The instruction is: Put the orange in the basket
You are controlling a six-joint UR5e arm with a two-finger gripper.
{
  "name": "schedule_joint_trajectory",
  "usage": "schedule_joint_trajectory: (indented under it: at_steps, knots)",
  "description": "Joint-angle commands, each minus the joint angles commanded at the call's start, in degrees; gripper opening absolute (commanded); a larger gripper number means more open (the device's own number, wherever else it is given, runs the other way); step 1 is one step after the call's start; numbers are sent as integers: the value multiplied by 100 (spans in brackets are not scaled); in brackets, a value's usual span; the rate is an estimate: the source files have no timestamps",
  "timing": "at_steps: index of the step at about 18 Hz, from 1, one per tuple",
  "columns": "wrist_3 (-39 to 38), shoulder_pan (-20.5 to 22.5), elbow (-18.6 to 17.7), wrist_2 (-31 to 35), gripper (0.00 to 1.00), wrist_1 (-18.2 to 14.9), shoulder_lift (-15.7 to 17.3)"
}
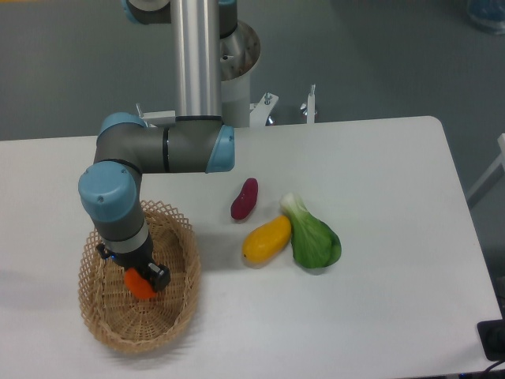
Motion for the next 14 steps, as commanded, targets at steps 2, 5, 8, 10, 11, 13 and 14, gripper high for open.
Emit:
schedule_joint_trajectory:
  at_steps: [2,5,8,10,11,13,14]
  knots:
    - [0,0,0,9,98,0,0]
    - [0,9,35,9,100,-9,88]
    - [9,9,87,0,100,0,184]
    - [9,9,105,96,100,26,229]
    - [9,9,158,210,100,26,246]
    - [-17,9,289,421,100,26,316]
    - [0,44,342,387,100,18,369]
